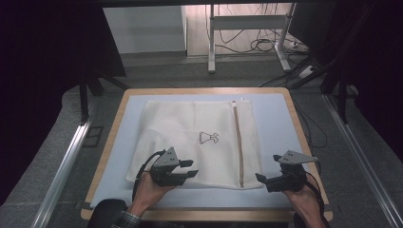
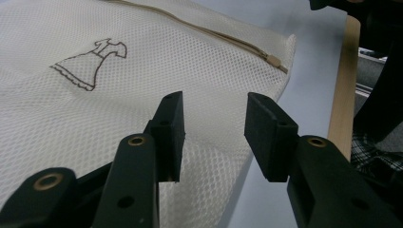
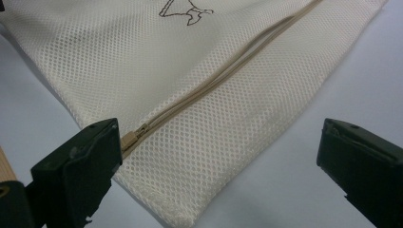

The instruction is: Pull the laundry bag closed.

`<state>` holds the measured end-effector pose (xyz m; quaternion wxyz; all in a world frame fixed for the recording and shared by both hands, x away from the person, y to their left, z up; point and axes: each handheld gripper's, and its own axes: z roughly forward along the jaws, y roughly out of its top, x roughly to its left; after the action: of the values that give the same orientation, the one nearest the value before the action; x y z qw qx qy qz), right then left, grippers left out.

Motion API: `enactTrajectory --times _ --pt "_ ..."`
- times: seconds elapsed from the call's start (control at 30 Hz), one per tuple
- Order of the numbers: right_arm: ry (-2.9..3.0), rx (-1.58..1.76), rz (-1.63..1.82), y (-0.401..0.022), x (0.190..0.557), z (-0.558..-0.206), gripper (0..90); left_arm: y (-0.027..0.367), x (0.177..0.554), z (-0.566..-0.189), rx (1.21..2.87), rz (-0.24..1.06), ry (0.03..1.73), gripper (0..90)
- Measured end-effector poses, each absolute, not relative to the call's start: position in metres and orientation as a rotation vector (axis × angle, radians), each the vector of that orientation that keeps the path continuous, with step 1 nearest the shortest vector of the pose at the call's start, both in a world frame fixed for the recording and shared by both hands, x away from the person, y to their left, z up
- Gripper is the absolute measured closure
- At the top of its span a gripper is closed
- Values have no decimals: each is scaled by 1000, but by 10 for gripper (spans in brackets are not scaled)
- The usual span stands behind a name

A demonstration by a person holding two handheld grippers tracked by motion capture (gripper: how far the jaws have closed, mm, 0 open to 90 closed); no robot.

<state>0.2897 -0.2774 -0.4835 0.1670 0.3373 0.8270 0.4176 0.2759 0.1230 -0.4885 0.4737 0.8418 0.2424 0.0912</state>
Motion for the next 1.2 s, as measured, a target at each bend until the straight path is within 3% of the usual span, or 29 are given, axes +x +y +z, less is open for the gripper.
enactTrajectory --times 1.0,1.2 --pt "2352 941 1191 -277 289 -483 14 80 286 -499 2077 174 565 840" --pt "2365 933 1189 -276 290 -484 15 68 285 -500 2095 169 540 852"
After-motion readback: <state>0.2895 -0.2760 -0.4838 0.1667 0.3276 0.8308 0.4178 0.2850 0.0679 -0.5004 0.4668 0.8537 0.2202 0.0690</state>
